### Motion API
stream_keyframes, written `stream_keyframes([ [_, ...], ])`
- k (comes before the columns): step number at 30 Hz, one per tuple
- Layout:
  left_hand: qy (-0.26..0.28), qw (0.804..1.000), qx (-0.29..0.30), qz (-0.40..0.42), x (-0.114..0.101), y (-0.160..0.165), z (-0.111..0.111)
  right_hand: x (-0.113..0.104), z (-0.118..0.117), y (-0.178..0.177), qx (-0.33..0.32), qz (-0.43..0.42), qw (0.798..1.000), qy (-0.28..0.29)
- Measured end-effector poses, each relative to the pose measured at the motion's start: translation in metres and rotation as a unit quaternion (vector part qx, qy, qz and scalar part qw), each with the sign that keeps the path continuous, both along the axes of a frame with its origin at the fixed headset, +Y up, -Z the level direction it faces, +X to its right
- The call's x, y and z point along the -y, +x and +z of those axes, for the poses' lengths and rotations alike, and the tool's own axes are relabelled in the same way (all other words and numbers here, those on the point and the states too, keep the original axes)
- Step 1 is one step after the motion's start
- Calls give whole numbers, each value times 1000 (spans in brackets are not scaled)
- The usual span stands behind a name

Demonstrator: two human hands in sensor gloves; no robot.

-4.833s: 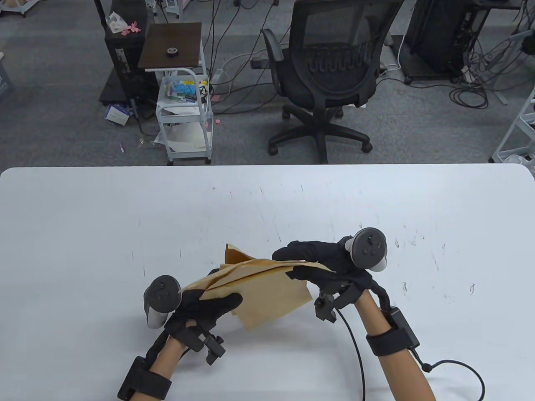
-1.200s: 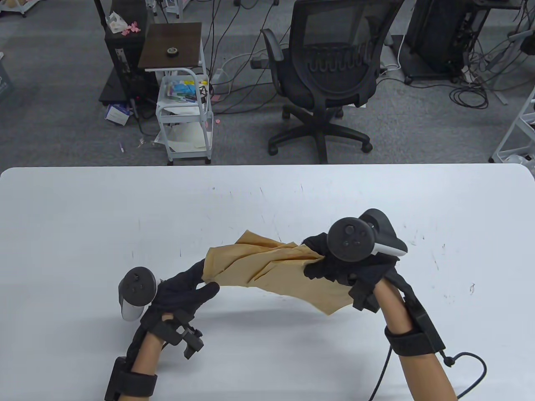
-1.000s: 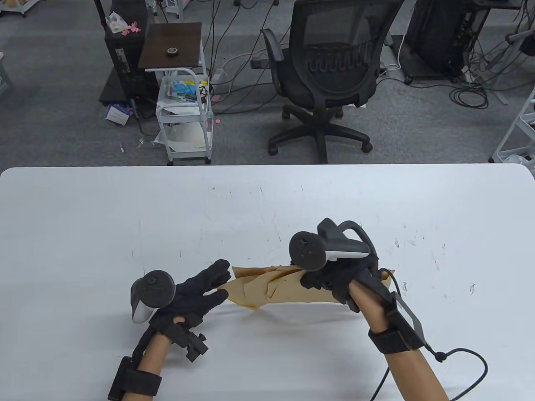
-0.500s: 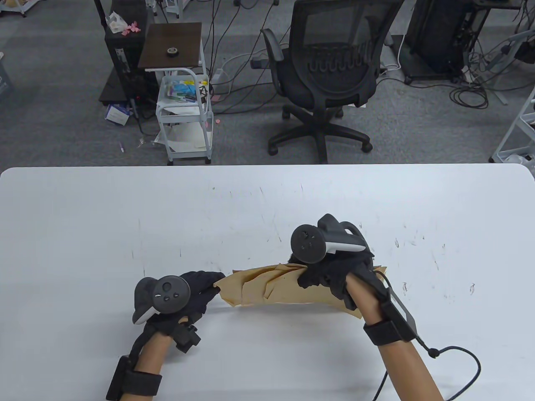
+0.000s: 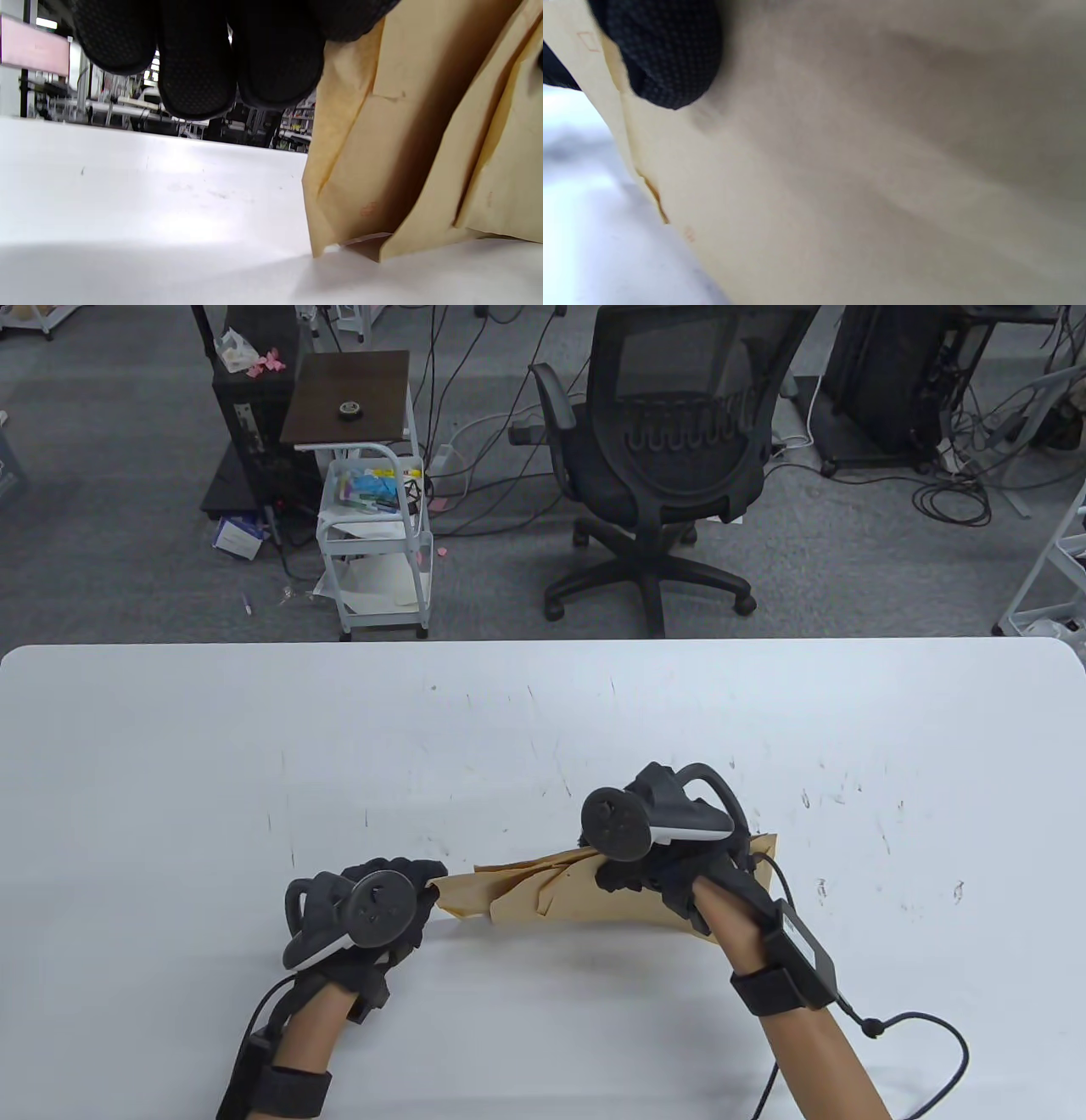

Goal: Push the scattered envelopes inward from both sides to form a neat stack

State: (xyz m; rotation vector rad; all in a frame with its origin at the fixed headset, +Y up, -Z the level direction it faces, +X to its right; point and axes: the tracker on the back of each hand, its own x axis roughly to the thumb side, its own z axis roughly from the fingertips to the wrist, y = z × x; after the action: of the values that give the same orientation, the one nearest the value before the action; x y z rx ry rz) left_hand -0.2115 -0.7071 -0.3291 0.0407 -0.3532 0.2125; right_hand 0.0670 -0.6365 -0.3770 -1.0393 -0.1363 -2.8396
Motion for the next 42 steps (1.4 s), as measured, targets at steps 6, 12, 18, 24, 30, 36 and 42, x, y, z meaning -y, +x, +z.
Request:
stream_keyframes([
  [6,38,994,-27,-97,-11,17,9,-2,3,-13,5,18,1000,6],
  [12,10,986,-117,-121,-18,12,8,-7,-2,-21,26,28,999,0],
  [18,-55,996,-71,30,-6,2,0,-8,-7,-24,41,46,998,-33],
  [24,-134,983,-8,124,11,24,2,9,-8,-50,17,82,996,-33],
  [30,-135,990,22,24,13,1,-8,-5,-6,-44,-1,62,998,-22],
  [36,-274,931,137,199,28,-36,-19,-15,-2,-38,-20,27,999,-18],
  [42,-271,896,191,296,50,-2,-23,0,5,-69,-64,38,997,-31],
])
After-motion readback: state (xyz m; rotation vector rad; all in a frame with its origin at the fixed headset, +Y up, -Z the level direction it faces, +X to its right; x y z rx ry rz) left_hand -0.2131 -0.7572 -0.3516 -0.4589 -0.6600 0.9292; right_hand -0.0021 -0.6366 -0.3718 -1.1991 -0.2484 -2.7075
